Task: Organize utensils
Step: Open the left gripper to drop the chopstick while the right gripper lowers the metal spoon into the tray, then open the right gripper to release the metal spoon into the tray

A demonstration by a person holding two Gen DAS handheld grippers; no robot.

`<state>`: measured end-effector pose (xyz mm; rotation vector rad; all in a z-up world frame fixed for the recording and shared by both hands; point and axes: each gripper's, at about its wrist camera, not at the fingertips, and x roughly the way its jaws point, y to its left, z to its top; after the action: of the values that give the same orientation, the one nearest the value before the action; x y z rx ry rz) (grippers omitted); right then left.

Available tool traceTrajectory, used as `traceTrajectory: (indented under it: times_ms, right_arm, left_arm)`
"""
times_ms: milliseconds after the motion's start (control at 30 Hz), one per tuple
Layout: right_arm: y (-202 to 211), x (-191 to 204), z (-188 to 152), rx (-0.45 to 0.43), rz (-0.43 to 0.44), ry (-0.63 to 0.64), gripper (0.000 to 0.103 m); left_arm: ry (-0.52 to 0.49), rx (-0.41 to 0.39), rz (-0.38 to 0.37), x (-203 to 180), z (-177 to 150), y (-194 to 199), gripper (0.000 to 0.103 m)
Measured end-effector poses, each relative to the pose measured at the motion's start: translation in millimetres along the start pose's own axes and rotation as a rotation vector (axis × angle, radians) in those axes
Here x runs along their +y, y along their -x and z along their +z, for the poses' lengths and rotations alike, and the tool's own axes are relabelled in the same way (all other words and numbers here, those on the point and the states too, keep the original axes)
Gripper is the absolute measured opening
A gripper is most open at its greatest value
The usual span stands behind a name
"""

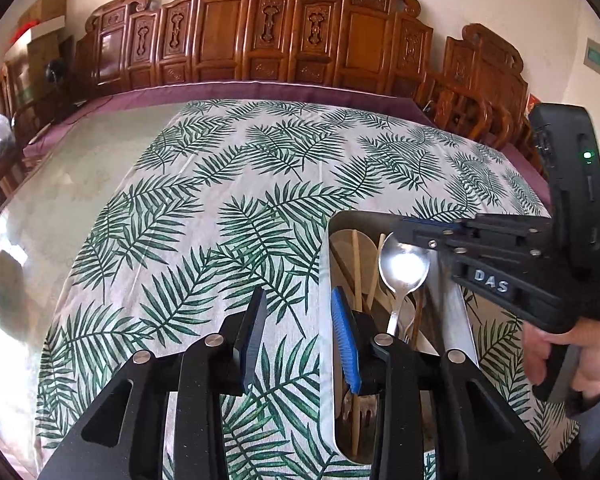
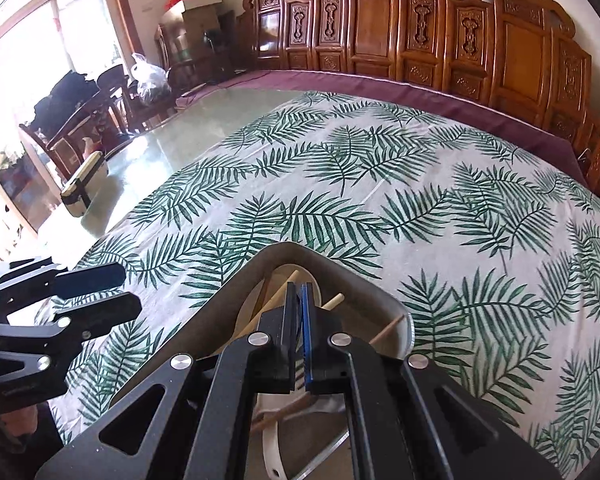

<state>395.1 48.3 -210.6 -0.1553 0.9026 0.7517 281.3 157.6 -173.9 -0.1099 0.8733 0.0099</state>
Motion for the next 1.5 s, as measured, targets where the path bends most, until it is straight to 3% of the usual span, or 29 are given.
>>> traceTrajectory:
  times_ms: [467,767,867,1067,1200,1333,1500]
  right_arm:
    - [-3,13,9,-0.067,0.079,-0.005,0.006]
    - [20,11,3,-0.115,-0.016,0.022,0.011]
    - [37,9,-5,-0.129,-0.058,0.006,0.011]
    - [75,4,-25,-0.160,-0.111,-0.033,0.011]
    - [98,2,-40,-0.177,-0.132,-0.058,0.019]
    - [117,-2,-58,-0.184,-0.151,-0.086,0.027]
    - [135,-9,-78,-0.189,-0.178,-0.119,0.036]
  left_arm:
    - [0.021,0.005,0.012,11,1,-4,0.031]
    - [0.007,-0.004,0.007,8,1,-2,0.032]
    - [0.003,-0.023,0.010,6,1,1,0.039]
    - [-0.014,-0.043,0.014,-3,-1,7,0.042]
    - [-0.032,-0.060,0.021,-12,-3,14,0.053]
    - [-0.048,-0.086,0.036,-23,-6,20,0.077]
    - [-0.067,-0.100,0.032,-37,-14,26,0.090]
